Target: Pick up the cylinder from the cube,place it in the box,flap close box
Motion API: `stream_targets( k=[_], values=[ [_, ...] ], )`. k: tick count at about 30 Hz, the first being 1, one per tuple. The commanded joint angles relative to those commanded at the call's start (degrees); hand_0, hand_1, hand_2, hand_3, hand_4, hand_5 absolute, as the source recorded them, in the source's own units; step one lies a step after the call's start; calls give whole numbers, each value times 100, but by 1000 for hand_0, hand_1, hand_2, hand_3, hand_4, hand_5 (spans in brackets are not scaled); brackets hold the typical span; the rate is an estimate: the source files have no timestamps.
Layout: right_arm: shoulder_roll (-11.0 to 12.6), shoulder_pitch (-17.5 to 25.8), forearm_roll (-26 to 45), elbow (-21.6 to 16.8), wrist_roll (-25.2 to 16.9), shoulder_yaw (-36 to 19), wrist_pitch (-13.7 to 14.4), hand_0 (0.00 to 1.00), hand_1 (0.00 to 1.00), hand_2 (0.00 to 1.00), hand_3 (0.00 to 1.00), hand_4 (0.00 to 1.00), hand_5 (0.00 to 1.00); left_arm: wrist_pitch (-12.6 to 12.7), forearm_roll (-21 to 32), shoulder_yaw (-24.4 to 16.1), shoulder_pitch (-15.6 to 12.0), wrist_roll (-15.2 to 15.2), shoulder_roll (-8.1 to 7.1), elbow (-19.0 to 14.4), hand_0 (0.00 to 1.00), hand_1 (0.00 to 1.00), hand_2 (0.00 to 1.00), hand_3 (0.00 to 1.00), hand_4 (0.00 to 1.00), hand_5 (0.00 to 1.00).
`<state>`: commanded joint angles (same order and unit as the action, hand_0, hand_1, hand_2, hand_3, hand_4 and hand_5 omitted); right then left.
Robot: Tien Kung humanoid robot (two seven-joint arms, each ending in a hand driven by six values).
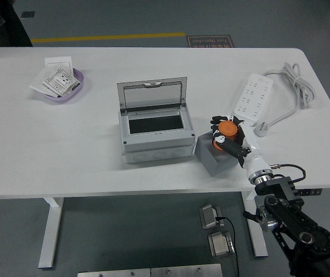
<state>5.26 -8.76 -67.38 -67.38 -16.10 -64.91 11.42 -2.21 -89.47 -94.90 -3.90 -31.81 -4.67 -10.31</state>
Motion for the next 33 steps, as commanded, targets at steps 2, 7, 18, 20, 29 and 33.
stream_targets(
  k=[2,7,18,20,29,33],
  values=[
    [4,-3,-29,-22,6,13,26,604,455,454,354,121,2,4,0,1,0,11,1,0,701,704,637,679,750,546],
    [25,-20,-132,-150,-11,26,130,577,375,329,245,39,2,9,-16,-8,-2,32,-2,0,700,702,635,675,750,545],
    [71,-72,-258,-381,-58,33,264,429,188,252,219,2,2,15,-61,-38,-5,71,4,0,698,702,633,670,751,544],
    [77,-85,-272,-396,-59,34,276,429,188,252,219,2,2,14,-70,-42,-4,75,4,0,698,702,633,670,751,544],
    [203,-306,-805,-514,126,140,514,416,179,246,222,2,2,11,-104,-66,-13,75,-3,0,696,701,632,667,752,545],
    [288,-608,-1307,-514,362,358,660,416,179,246,222,2,2,8,-134,-88,-14,72,-8,0,696,701,632,667,752,545]
  ],
)
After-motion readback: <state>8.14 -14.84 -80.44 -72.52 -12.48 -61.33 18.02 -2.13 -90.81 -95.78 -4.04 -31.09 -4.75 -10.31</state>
